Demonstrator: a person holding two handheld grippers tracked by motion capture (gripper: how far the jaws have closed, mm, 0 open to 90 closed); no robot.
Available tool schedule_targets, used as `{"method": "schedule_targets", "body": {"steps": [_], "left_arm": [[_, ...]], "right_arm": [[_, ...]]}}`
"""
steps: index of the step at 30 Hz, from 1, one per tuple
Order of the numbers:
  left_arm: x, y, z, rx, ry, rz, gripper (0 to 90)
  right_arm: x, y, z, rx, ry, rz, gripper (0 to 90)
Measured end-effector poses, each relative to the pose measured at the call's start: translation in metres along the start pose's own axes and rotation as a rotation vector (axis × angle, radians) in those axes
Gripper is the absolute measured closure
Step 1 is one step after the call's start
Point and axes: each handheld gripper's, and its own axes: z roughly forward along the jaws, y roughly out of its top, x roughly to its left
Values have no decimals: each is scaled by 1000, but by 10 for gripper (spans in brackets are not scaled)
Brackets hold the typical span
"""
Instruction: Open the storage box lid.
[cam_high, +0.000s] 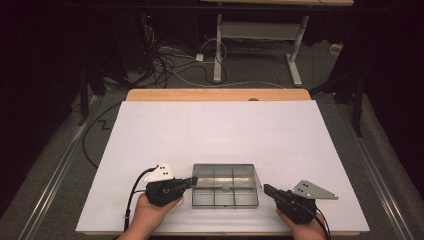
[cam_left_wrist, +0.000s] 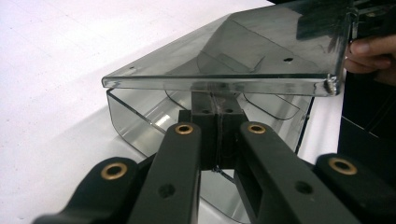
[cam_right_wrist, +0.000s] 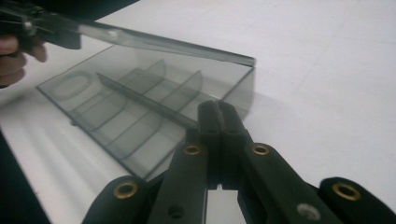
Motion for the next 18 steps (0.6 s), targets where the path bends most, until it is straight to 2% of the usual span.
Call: {"method": "schedule_targets", "body": {"steps": [9, 18], "left_arm": [[-2, 0, 2, 2, 5, 10, 877], [2, 3, 7, 0, 15, -5, 876]], "right_arm": [[-15, 1, -4, -33, -63, 2, 900], [-28, 8, 10, -43, -29, -17, 900]]}}
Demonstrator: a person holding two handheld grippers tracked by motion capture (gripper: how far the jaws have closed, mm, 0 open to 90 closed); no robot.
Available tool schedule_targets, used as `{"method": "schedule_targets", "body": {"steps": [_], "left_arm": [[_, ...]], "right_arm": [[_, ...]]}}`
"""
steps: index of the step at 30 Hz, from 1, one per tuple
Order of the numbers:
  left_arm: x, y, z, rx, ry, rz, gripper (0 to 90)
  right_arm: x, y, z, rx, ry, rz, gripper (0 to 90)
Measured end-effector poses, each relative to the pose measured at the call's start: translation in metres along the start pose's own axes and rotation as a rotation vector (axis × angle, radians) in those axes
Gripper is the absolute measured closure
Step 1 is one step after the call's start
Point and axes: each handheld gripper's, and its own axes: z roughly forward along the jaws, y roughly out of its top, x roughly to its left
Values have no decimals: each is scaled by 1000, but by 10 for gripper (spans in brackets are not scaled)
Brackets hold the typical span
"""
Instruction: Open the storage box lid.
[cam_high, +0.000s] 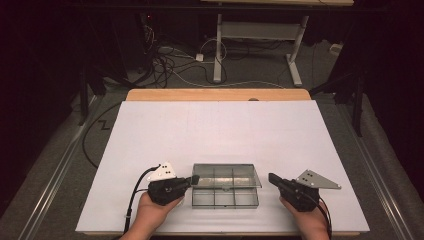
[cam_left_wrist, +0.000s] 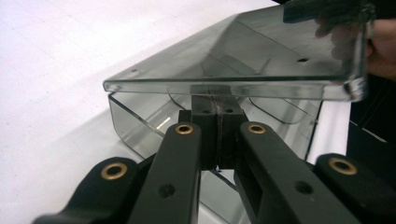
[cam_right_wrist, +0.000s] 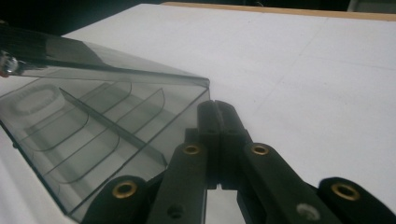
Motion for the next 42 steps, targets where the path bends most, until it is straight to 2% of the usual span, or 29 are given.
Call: {"method": "schedule_targets", "body": {"steps": [7, 17, 22, 31, 42], "left_arm": [[8, 9, 3, -9, 14, 21, 876], [11, 12, 6, -23, 15, 13, 876], [15, 13, 7, -31, 19, 8, 876], [17, 15, 7, -15, 29, 21, 876], [23, 18, 12, -31, 23, -1, 876]], "right_arm": [[-3, 8, 14, 0, 3, -19, 900], [-6, 17, 33, -7, -7, -7, 900], [-12, 22, 43, -19, -6, -6, 900], [-15, 29, 62, -9, -16, 5, 900], [-12, 41, 67, -31, -27, 5, 900]]}}
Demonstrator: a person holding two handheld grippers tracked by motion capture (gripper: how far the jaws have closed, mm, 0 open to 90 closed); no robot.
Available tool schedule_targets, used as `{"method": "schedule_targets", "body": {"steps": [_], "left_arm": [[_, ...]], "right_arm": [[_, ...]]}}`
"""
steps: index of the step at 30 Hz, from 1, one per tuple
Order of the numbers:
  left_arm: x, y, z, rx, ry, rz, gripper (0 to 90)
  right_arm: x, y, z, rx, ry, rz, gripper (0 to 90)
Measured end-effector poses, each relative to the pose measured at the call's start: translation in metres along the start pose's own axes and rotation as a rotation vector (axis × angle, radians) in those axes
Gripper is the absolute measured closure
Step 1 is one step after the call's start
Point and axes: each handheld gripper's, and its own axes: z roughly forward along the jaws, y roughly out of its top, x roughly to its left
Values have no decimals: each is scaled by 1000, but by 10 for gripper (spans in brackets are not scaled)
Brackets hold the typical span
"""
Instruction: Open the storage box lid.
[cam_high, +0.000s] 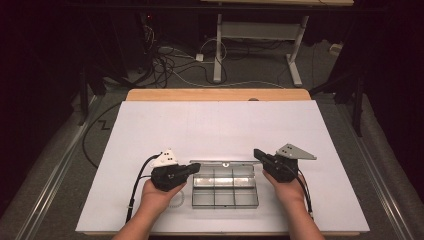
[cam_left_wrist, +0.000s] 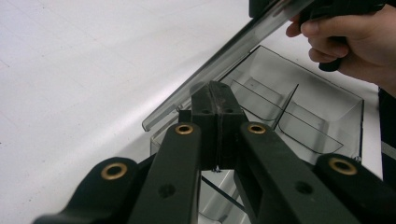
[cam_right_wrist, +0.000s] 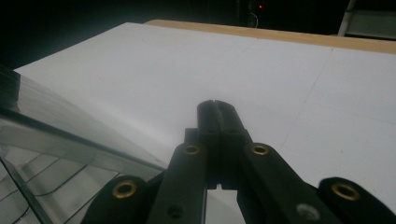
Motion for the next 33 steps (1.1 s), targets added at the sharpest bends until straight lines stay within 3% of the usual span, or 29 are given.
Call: {"method": "schedule_targets", "body": {"steps": [11, 33], "left_arm": [[7, 3, 1, -2, 14, -12, 876], [17, 9, 10, -11, 27, -29, 876]], "right_arm": [[8, 13, 0, -37, 30, -15, 900], [-2, 16, 16, -46, 28, 13, 900]]}}
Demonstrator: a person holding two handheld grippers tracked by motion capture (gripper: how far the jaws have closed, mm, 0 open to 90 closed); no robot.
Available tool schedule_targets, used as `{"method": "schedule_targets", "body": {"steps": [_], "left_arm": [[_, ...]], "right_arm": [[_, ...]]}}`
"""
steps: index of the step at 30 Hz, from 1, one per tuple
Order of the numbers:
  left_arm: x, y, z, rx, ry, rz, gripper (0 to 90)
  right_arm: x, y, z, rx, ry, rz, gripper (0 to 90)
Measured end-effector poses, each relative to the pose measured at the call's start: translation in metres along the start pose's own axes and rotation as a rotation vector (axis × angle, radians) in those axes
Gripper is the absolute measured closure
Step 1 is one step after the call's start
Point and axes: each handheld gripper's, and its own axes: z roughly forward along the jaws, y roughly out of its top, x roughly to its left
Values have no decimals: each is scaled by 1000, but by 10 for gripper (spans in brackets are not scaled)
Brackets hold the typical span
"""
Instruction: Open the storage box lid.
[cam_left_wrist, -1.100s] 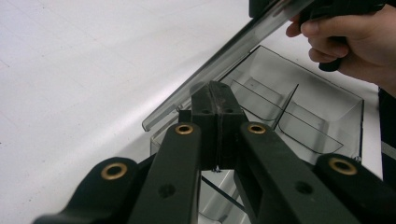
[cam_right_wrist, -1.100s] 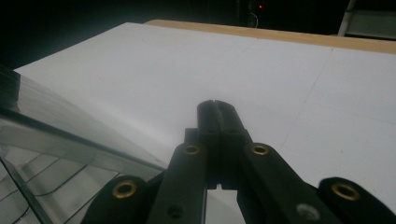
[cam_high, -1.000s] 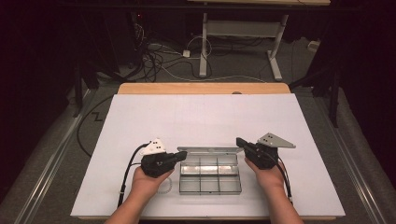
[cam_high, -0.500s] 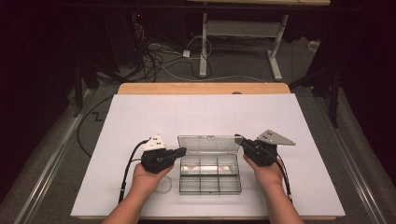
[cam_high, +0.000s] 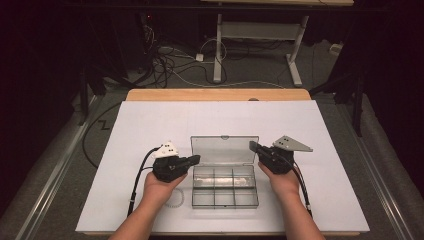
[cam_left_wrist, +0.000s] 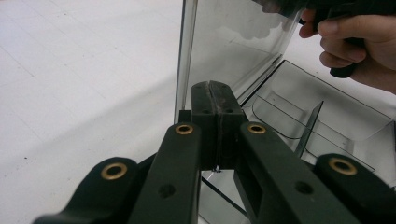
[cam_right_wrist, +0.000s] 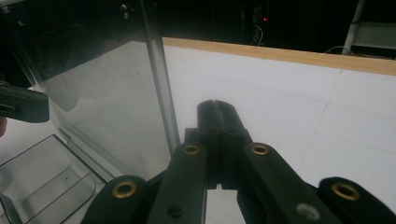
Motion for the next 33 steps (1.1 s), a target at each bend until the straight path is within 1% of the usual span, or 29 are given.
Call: {"method": "schedule_targets", "body": {"steps": [7, 10, 12, 15, 18, 22, 23, 24, 26, 28, 30, 33], "left_arm": [[1, 0, 0, -1, 1, -6, 876], [0, 0, -3, 0, -1, 9, 876], [-1, 0, -7, -4, 4, 20, 876], [-1, -1, -15, -18, 12, 21, 877], [3, -3, -20, -12, 37, 24, 877], [13, -5, -21, -17, 79, -10, 877], [15, -4, -20, -24, 84, -18, 877], [18, -3, -19, -24, 85, -23, 879], [23, 0, -15, -23, 100, -33, 879], [29, 3, -10, -22, 102, -50, 879], [32, 6, -4, -21, 101, -56, 879], [35, 11, 4, -24, 87, -68, 879]], "right_arm": [[-1, 1, 3, -1, -10, 7, 900], [-2, 1, 4, 0, -15, 8, 900], [-2, 1, 5, 1, -16, 9, 900], [-3, 0, 6, 3, -14, 11, 900], [-3, 0, 6, 2, -14, 12, 900], [-3, 0, 7, 4, -18, 13, 900], [-4, 0, 7, 4, -19, 12, 900], [-4, 0, 8, 4, -19, 12, 900], [-4, 0, 8, 5, -20, 11, 900], [-5, 0, 8, 6, -21, 11, 900], [-5, 0, 9, 8, -21, 16, 900], [-5, -1, 10, 15, -24, 11, 900]]}}
